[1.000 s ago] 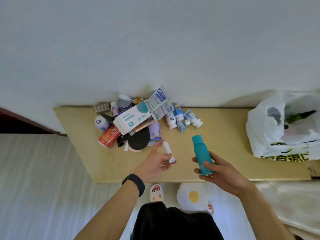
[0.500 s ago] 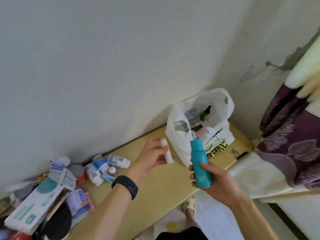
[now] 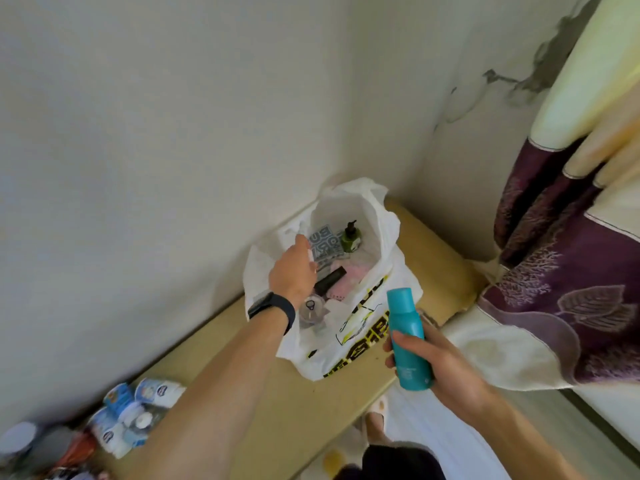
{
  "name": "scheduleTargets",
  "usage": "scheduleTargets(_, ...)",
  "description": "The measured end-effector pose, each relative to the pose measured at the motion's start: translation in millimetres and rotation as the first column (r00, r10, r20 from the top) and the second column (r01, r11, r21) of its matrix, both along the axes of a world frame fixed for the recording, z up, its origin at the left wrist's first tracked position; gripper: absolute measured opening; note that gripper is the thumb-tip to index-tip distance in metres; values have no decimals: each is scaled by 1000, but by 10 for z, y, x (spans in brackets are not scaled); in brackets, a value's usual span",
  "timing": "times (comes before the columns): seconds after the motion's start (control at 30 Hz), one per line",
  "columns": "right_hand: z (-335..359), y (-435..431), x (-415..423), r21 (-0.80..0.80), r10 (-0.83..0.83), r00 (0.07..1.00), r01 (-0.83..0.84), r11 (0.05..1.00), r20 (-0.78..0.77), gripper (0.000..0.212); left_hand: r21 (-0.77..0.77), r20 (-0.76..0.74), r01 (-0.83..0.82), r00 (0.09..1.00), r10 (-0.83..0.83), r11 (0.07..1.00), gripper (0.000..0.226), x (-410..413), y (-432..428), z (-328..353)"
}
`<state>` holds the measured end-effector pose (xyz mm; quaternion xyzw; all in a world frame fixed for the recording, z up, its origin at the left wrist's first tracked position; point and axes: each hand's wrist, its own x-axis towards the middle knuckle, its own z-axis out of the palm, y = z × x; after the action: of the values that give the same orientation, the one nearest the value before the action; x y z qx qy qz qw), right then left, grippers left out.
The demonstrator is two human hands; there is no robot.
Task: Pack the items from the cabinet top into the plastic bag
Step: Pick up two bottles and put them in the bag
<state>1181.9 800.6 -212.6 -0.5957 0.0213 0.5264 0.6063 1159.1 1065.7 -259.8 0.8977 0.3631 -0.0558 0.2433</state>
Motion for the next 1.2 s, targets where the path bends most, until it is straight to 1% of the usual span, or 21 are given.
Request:
scheduleTargets(0.07,-49,-80,71,-28,2,1000,-2,1000,10,49,35,-72,13,997,-11,999,28,44,-4,-129)
scheduleTargets(0.1,-76,-108,91,-40,-3,1000,3,999,6,48,107,-113,46,993,-34,993,34,14,-20,-193)
scheduleTargets(0.17,-128,-116,117,-58,0,1000,1,998,7,46,306,-186,104,981,-48,946,56,-136,-81,-263)
scheduleTargets(0.2,-148,-81,131,-68,3,1000,-2,998,8,46,353,-216,90,976,-12,931,69,-224,-117,-259)
scheduleTargets(0.27,-164,57,191,-114,7,999,-3,993,39,42,324,-294,18,952,83,946,85,-382,-177,-218)
scheduleTargets(0.3,-147,163,234,-142,15,997,-4,990,82,38,278,-330,-22,937,117,960,87,-458,-205,-206)
scheduleTargets(0.33,-123,288,287,-154,35,991,-14,988,131,34,235,-354,-48,926,131,971,86,-528,-231,-192)
scheduleTargets(0.4,-53,608,425,-118,53,969,-25,993,242,30,188,-363,-49,925,116,981,73,-646,-284,-162)
scheduleTargets(0.47,-26,982,568,-74,68,924,-43,996,376,27,211,-378,6,923,76,978,62,-736,-353,-153)
scheduleTargets(0.53,-162,1352,688,-105,152,852,-115,988,501,31,219,-409,31,910,63,975,59,-791,-423,-178)
scheduleTargets(0.6,-417,1638,752,-196,281,778,-205,959,562,42,218,-440,30,895,71,975,58,-838,-448,-216)
scheduleTargets(0.67,-677,1754,756,-378,465,671,-285,881,578,49,230,-478,53,876,66,972,57,-883,-442,-247)
scheduleTargets(0.73,-884,1692,704,-593,678,515,-351,725,524,56,214,-512,45,856,72,976,60,-921,-434,-255)
scheduleTargets(0.77,-943,1605,663,-663,758,452,-386,642,470,57,205,-522,37,849,77,978,63,-941,-432,-255)
scheduleTargets(0.87,-1108,1230,545,-704,867,393,-521,483,305,43,197,-518,4,850,101,980,66,-1018,-446,-262)
scheduleTargets(0.93,-1166,932,511,-746,910,336,-536,396,242,32,151,-500,-62,856,130,987,65,-1093,-492,-294)
scheduleTargets(0.97,-1213,800,506,-756,912,341,-528,387,229,35,123,-498,-83,857,134,989,66,-1125,-528,-309)
scheduleTargets(1.03,-1253,618,506,-740,861,451,-492,459,234,49,79,-505,-87,855,115,993,70,-1175,-607,-333)
scheduleTargets(1.07,-1219,588,503,-734,834,489,-463,496,255,51,64,-505,-84,857,104,994,71,-1194,-639,-345)
scheduleTargets(1.13,-1163,628,506,-712,799,502,-424,561,330,45,47,-498,-82,862,94,996,75,-1199,-674,-356)
scheduleTargets(1.2,-1133,763,479,-681,775,489,-408,608,400,44,48,-472,-96,875,107,994,76,-1217,-682,-358)
